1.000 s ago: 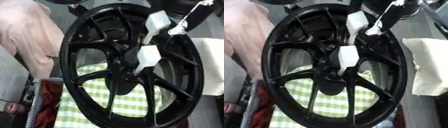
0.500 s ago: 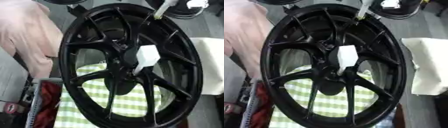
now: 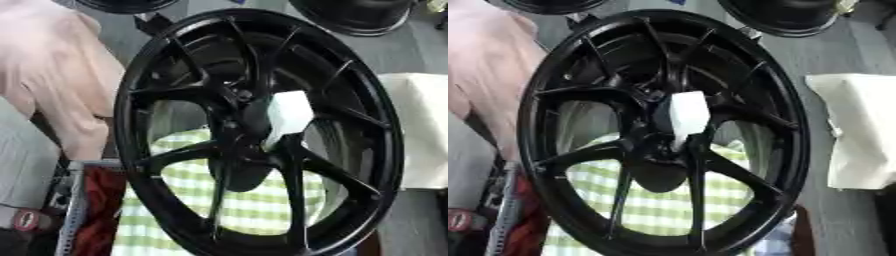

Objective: Pull the pin out of the wheel hub.

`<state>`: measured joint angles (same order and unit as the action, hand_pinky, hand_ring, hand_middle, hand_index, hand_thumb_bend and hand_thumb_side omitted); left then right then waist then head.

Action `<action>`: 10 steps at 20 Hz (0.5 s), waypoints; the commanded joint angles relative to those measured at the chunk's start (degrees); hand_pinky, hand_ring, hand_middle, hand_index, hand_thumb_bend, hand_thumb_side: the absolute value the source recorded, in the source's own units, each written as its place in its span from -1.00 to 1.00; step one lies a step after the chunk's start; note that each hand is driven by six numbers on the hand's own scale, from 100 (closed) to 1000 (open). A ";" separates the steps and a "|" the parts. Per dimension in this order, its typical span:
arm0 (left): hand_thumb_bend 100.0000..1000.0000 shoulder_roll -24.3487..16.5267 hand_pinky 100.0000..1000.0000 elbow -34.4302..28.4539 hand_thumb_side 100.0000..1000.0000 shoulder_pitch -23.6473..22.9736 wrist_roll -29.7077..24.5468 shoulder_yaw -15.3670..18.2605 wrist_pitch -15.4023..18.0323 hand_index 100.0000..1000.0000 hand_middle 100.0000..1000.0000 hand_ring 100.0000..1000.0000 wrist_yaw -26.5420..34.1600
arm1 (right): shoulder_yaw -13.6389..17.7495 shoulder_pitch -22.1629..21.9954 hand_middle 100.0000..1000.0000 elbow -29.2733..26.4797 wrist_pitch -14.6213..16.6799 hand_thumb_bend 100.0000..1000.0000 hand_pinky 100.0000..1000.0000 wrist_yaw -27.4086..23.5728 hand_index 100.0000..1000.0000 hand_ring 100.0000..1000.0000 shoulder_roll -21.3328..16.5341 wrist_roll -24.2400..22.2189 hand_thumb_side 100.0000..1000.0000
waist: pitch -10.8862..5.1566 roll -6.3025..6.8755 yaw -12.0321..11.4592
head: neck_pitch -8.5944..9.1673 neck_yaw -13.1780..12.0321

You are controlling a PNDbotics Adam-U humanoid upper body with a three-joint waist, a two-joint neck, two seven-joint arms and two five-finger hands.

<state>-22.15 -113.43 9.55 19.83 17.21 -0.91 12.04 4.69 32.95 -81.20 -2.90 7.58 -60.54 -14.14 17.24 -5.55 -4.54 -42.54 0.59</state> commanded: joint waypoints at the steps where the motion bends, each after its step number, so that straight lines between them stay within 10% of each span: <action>1: -0.84 -0.57 0.62 -1.16 0.58 0.10 0.27 0.69 0.17 0.65 0.32 0.19 -0.14 | 5.25 -1.92 -0.19 3.66 -1.68 -0.46 0.72 4.36 0.13 0.33 -1.60 4.63 -1.00 | -0.65 0.34 0.33 | 0.92 -0.56; 7: -0.84 -0.33 0.62 -1.16 0.59 0.03 0.42 0.82 0.10 0.65 0.33 0.19 -0.19 | 9.56 -7.88 0.14 8.06 -5.36 -0.28 0.73 11.86 0.36 0.49 2.39 9.68 -0.97 | -0.48 0.73 0.83 | 1.25 -1.31; 9: -0.84 -0.35 0.63 -1.16 0.59 0.08 0.42 0.83 0.16 0.65 0.33 0.19 -0.17 | 10.14 -8.95 0.56 7.91 -5.04 0.00 0.78 13.11 0.61 0.64 3.58 9.09 -0.47 | -0.52 0.85 0.86 | 1.36 -1.40; 10: -0.84 -0.34 0.63 -1.16 0.59 0.08 0.41 0.82 0.17 0.65 0.33 0.19 -0.16 | 10.46 -9.17 0.63 7.55 -4.68 -0.17 0.79 13.40 0.68 0.68 4.13 9.05 -0.33 | -0.54 0.91 0.87 | 1.42 -1.43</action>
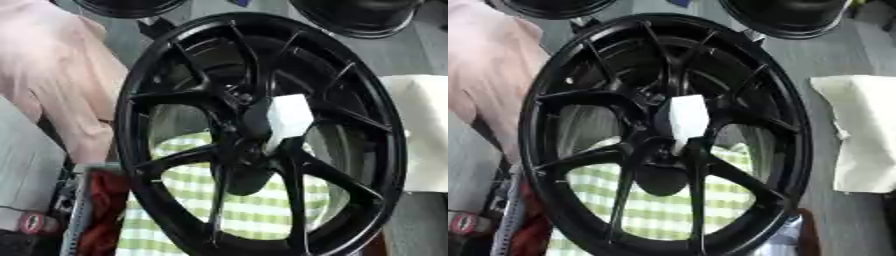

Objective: Pull the pin out of the wheel hub.

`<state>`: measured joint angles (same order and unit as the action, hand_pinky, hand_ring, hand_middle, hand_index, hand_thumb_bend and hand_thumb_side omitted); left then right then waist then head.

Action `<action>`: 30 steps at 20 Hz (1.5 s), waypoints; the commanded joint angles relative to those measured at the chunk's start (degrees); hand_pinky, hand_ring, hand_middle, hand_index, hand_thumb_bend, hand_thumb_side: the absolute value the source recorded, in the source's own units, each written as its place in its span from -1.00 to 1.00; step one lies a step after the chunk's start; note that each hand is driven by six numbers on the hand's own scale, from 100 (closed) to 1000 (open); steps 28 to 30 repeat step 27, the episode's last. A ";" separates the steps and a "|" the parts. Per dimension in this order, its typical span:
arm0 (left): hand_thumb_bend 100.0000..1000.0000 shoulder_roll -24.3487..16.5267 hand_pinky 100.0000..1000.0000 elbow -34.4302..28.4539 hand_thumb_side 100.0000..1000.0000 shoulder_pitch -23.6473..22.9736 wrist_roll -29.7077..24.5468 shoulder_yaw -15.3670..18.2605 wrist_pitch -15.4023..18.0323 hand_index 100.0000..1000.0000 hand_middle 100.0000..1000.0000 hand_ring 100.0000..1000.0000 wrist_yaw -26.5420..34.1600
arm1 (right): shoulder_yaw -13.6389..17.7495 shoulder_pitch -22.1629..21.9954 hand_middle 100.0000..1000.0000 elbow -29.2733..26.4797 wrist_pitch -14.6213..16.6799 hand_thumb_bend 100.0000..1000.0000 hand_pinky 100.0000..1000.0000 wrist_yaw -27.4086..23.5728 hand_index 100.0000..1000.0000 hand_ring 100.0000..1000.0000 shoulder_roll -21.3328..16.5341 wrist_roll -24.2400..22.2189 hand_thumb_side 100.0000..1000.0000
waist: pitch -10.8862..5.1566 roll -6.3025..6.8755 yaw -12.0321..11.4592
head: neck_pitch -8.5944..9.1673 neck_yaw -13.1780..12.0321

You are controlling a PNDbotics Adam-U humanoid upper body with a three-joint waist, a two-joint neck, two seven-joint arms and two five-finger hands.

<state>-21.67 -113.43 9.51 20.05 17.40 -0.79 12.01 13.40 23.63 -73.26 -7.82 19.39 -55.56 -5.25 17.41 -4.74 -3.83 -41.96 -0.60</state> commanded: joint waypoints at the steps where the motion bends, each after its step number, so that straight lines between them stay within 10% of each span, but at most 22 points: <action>1: -0.84 -0.79 0.63 -1.16 0.59 0.13 0.15 0.60 0.03 0.65 0.33 0.19 -0.12 | 2.02 0.09 0.69 -0.90 0.78 -0.29 0.80 1.47 0.74 0.71 -0.30 0.43 -0.19 | -0.73 0.17 0.18 | 0.89 -0.22; 4: -0.84 -0.78 0.63 -1.16 0.58 0.12 0.09 0.57 0.03 0.65 0.33 0.19 -0.08 | 2.36 0.19 0.74 -2.44 2.31 -0.52 0.82 -0.13 0.78 0.72 0.54 2.01 0.06 | -0.78 0.32 0.16 | 0.93 -0.20; 9: -0.84 -0.76 0.63 -1.16 0.59 0.06 0.11 0.59 0.08 0.65 0.33 0.19 -0.01 | 2.24 1.28 0.64 -5.28 4.08 -0.33 0.79 -4.66 0.68 0.64 1.29 5.55 -0.19 | -0.84 0.43 0.06 | 0.89 -0.18; 16: -0.84 -0.78 0.63 -1.16 0.58 0.39 -0.20 0.26 0.09 0.65 0.33 0.19 0.10 | -1.21 3.38 0.36 -13.07 6.58 -0.60 0.76 -16.07 0.44 0.47 2.69 12.07 -0.44 | -0.81 0.50 -0.22 | 1.15 0.14; 30: -0.85 -0.74 0.63 -1.16 0.58 0.94 -0.82 -0.20 0.51 0.65 0.33 0.20 0.21 | -10.21 5.75 0.40 -31.12 3.15 -0.92 0.77 -26.63 0.48 0.48 8.47 11.90 -0.15 | -0.50 1.22 -1.40 | 1.65 1.32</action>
